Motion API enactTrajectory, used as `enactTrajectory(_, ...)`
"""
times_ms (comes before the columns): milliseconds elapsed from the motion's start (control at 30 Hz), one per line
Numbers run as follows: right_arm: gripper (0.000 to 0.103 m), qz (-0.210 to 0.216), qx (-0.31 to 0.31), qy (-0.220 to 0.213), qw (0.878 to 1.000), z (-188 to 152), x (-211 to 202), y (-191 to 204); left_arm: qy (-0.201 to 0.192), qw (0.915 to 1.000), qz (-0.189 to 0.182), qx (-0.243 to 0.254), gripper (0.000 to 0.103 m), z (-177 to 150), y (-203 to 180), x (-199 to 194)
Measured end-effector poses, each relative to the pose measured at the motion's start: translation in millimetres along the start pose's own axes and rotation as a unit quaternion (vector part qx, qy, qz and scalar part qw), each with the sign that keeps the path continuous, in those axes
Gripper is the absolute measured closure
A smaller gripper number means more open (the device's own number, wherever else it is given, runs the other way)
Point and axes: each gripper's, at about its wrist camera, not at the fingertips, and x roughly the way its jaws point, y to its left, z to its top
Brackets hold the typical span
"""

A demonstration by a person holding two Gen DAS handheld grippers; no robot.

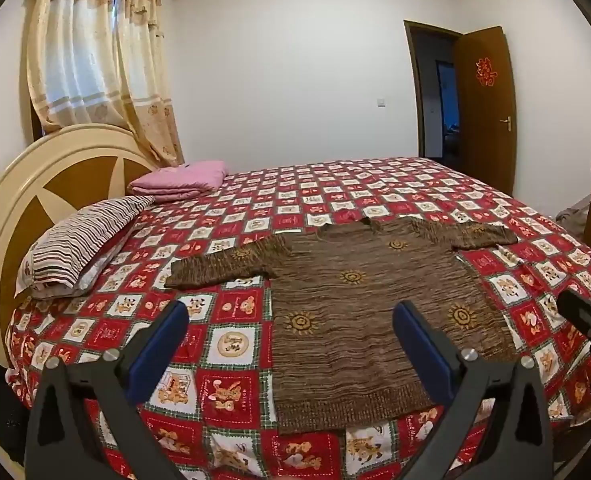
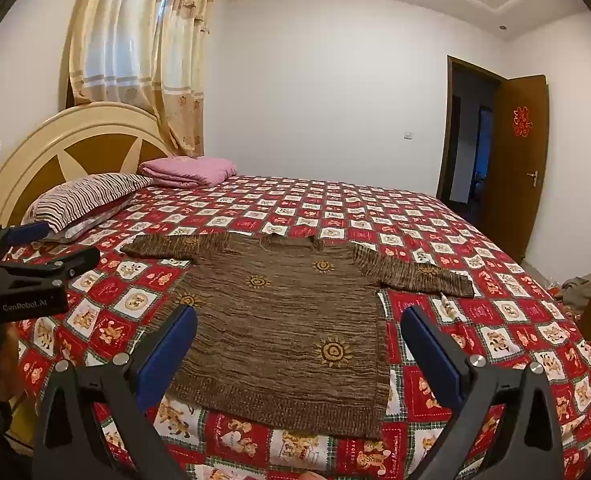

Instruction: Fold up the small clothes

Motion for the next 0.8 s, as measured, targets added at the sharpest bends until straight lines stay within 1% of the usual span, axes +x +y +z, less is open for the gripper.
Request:
enactTrajectory(67, 0.001, 0.0, 0.001, 0.002, 1.0, -0.1, 0.2, 0.1, 0.001, 1.0, 0.006, 0.002, 0.0, 0.3, 0.0, 1.7)
enactTrajectory(100, 0.001, 0.001, 0.002, 0.0, 1.0, -0.2, 0.2, 0.1, -0.01, 0.9999, 0.002, 0.004, 0.0, -0.7, -0.9, -0.4)
enactTrajectory(133, 0.001, 0.001, 0.001, 0.0, 1.0, -0.4, 0.3, 0.3, -0.012, 0.9999, 0.0, 0.004, 0.0, -0.6, -1.1, -0.9)
enactTrajectory(800, 0.001, 0.003, -0.001, 0.0, 1.0, -4.1, 3.3, 2.5, -0.004, 0.9999, -0.004, -0.009, 0.0, -3.3, 7.6, 3.7)
